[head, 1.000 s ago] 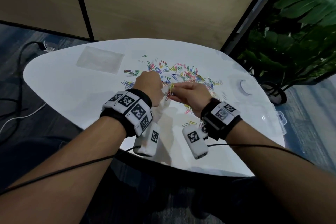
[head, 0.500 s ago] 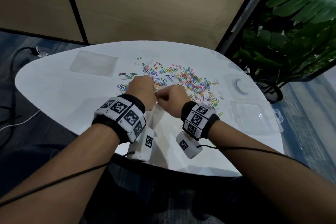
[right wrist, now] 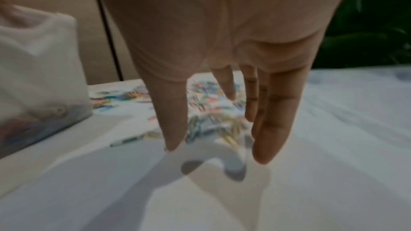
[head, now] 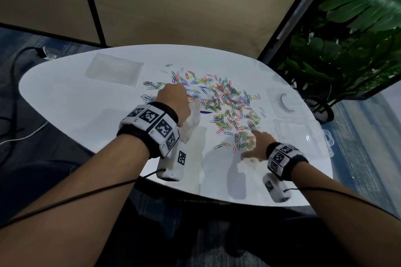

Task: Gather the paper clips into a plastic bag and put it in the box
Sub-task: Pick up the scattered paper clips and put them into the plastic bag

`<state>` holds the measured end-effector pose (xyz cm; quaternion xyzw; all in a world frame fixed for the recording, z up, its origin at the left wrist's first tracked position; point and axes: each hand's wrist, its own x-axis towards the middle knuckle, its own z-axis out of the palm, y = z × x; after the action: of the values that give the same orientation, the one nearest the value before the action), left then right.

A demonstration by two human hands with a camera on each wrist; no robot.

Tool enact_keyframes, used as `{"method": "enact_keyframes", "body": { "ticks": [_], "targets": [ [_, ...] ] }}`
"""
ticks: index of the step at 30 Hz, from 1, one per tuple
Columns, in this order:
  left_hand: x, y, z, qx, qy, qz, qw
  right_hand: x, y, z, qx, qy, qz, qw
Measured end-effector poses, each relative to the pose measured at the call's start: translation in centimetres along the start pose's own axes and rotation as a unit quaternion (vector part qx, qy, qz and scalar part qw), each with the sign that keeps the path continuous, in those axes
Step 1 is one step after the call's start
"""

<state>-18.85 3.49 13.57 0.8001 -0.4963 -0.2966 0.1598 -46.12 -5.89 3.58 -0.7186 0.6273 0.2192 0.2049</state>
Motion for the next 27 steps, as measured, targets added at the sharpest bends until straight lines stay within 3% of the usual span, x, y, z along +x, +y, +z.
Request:
{"method": "enact_keyframes", "body": {
  "ticks": [2,6,9,14,18,22,25,27],
  "targets": [
    [-0.1,0.0,-0.1,0.009,-0.003,0.001,1.000,0.5,0.8,1.7,0.038,-0.009,0.012,0.999],
    [-0.1,0.0,-0.2,0.010,-0.007,0.002,1.000,1.2,-1.6,2.9,0.083,0.083,-0.019,0.993],
    [0.2,-0.2,-0.2,0.009,-0.011,-0.002,1.000,2.2,-4.3,2.4,0.090,0.110,-0.062,0.988],
    [0.8,-0.9,-0.5,0.023,-0.013,-0.009,1.000,4.7,-7.0,1.8,-0.019,0.132,-0.139,0.981],
    [0.7,-1.3,-0.5,0.030,-0.009,-0.012,0.999,5.7,-8.0,1.5,-0.079,0.176,-0.208,0.959],
    [0.7,-1.5,-0.5,0.036,-0.012,-0.003,0.999,6.1,-7.6,0.7,-0.049,0.192,-0.180,0.964],
    [0.6,-1.4,-0.5,0.038,-0.011,0.002,0.999,6.0,-6.5,-0.3,0.073,0.189,-0.111,0.973],
    [0.6,-1.3,-0.5,0.032,-0.011,-0.001,0.999,6.1,-5.6,-1.2,0.185,0.180,-0.064,0.964]
  ]
}}
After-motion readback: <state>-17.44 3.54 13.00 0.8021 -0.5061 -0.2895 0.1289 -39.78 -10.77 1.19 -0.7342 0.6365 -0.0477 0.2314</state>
